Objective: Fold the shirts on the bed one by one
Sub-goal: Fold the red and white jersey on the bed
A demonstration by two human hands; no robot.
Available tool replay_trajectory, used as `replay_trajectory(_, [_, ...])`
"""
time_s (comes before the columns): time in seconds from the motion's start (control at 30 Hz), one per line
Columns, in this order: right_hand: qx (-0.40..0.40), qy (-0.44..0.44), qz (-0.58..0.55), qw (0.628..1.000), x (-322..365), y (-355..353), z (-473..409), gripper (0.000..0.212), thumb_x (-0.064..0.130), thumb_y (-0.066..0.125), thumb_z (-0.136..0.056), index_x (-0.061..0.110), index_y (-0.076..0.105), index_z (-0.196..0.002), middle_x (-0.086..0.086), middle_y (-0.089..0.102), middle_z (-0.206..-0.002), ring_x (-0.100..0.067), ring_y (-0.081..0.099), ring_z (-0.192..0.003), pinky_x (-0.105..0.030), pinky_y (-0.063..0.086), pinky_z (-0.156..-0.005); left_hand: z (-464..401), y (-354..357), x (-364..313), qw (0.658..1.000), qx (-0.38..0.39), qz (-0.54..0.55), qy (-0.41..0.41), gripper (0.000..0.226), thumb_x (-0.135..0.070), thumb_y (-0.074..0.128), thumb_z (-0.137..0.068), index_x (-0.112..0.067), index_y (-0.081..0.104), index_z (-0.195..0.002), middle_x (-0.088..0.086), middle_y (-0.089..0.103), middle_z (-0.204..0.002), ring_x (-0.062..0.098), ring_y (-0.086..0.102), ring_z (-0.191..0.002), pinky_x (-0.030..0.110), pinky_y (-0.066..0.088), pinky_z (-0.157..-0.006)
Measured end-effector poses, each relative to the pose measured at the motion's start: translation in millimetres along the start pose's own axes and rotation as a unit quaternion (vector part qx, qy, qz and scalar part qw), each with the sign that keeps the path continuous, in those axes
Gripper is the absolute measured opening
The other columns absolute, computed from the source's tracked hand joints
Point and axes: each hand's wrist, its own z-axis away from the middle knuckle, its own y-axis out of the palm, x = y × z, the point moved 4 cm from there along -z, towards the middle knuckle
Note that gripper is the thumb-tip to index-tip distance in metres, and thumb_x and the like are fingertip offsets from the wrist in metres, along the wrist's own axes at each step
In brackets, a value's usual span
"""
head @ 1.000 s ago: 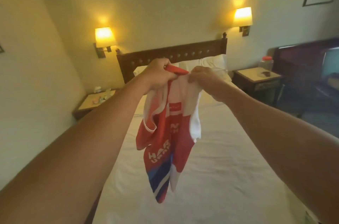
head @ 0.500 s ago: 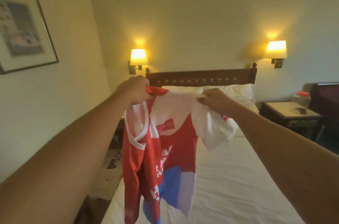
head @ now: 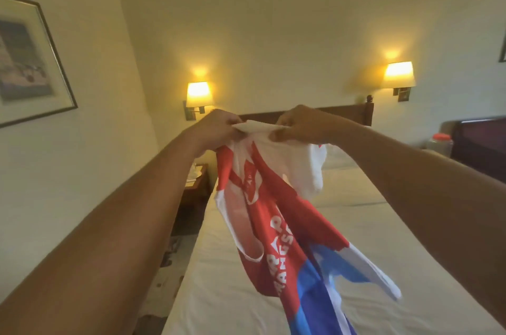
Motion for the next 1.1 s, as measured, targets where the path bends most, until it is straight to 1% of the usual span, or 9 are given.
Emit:
replay_trajectory(0.13, [0.131,0.123,0.057,0.982,-39.4,12.6,15.8,0.031,0.04,0.075,-0.086,0.01,0.071,-0.094,-0.007,0.067,-0.092,-0.025,0.061,-0.081,-0.039,0.054,-0.073,-6.5,-7.9,-1.1,1.0,-0.008,-0.018,-0.021,0.018,-0.012,0.062,-0.095,-0.008,0.073,-0.11,0.018,0.07,-0.109,0.035,0.067,-0.1,0.046,0.055,-0.091])
replay_trajectory(0.23, [0.025,0.148,-0.211,0.966,-42.0,-0.8,18.4,0.036,0.031,0.077,-0.079,0.005,0.073,-0.104,-0.012,0.069,-0.093,-0.028,0.062,-0.082,-0.036,0.05,-0.067,-8.9,-4.2,0.8,0.999,-0.003,0.017,-0.037,0.022,-0.013,0.066,-0.092,-0.004,0.071,-0.111,0.021,0.071,-0.111,0.042,0.067,-0.105,0.052,0.054,-0.095])
replay_trajectory(0.4, [-0.123,0.154,-0.5,0.844,-10.5,-26.0,15.1,0.022,0.011,0.067,-0.081,0.008,0.068,-0.102,-0.016,0.064,-0.098,-0.034,0.066,-0.081,-0.039,0.059,-0.059,-4.7,19.3,-5.7,0.994,0.063,0.075,-0.046,0.017,-0.009,0.066,-0.087,-0.019,0.069,-0.1,0.009,0.074,-0.1,0.03,0.072,-0.089,0.035,0.059,-0.076])
replay_trajectory(0.57, [-0.143,0.124,-0.596,0.78,17.9,-29.6,5.0,0.012,0.006,0.062,-0.082,0.005,0.064,-0.094,-0.016,0.063,-0.087,-0.033,0.065,-0.068,-0.046,0.06,-0.058,-6.3,32.9,-14.2,0.983,0.072,0.164,-0.023,0.012,-0.024,0.072,-0.089,-0.02,0.07,-0.1,0.002,0.078,-0.086,0.023,0.074,-0.083,0.034,0.062,-0.075])
replay_trajectory(0.73, [-0.122,0.075,-0.626,0.767,26.3,-28.4,-8.4,0.037,0.023,0.067,-0.08,0.009,0.066,-0.114,-0.018,0.07,-0.115,-0.033,0.069,-0.099,-0.047,0.058,-0.082,-14.2,26.2,-19.4,0.994,0.025,0.104,0.018,0.032,-0.03,0.08,-0.081,-0.013,0.072,-0.107,0.01,0.075,-0.102,0.028,0.072,-0.098,0.045,0.061,-0.088])
replay_trajectory(0.87, [-0.165,0.068,-0.642,0.746,-1.0,-14.1,-4.0,0.034,0.022,0.061,-0.082,0.006,0.066,-0.111,-0.016,0.067,-0.103,-0.034,0.066,-0.086,-0.045,0.053,-0.08,-13.2,12.4,-23.3,0.986,-0.02,0.167,0.018,0.022,-0.022,0.076,-0.083,-0.012,0.072,-0.102,0.007,0.075,-0.098,0.022,0.073,-0.092,0.027,0.056,-0.068])
replay_trajectory(0.93, [-0.197,0.076,-0.588,0.781,-16.8,0.7,2.0,0.018,0.012,0.06,-0.081,0.007,0.066,-0.098,-0.016,0.063,-0.089,-0.031,0.061,-0.076,-0.047,0.055,-0.08,-13.3,6.1,-26.5,0.981,-0.041,0.188,0.016,0.012,-0.019,0.076,-0.087,-0.01,0.072,-0.093,0.005,0.076,-0.089,0.019,0.073,-0.08,0.025,0.055,-0.06])
replay_trajectory(1.0, [-0.187,0.074,-0.469,0.86,-19.8,17.9,12.6,0.012,0.006,0.062,-0.081,0.01,0.064,-0.092,-0.011,0.062,-0.079,-0.023,0.058,-0.066,-0.028,0.051,-0.064,-17.6,1.7,-28.3,0.982,-0.069,0.176,0.013,0.01,-0.018,0.073,-0.09,-0.009,0.07,-0.086,0.009,0.072,-0.085,0.021,0.068,-0.075,0.027,0.053,-0.062])
replay_trajectory(1.1, [-0.142,0.039,-0.34,0.929,-20.1,45.6,18.5,0.04,0.022,0.07,-0.069,0.006,0.061,-0.104,-0.008,0.063,-0.087,-0.017,0.058,-0.069,-0.025,0.048,-0.058,-23.0,0.4,-34.7,0.98,-0.098,0.172,0.018,0.01,-0.014,0.071,-0.089,-0.01,0.07,-0.08,0.014,0.07,-0.086,0.025,0.065,-0.078,0.035,0.05,-0.072])
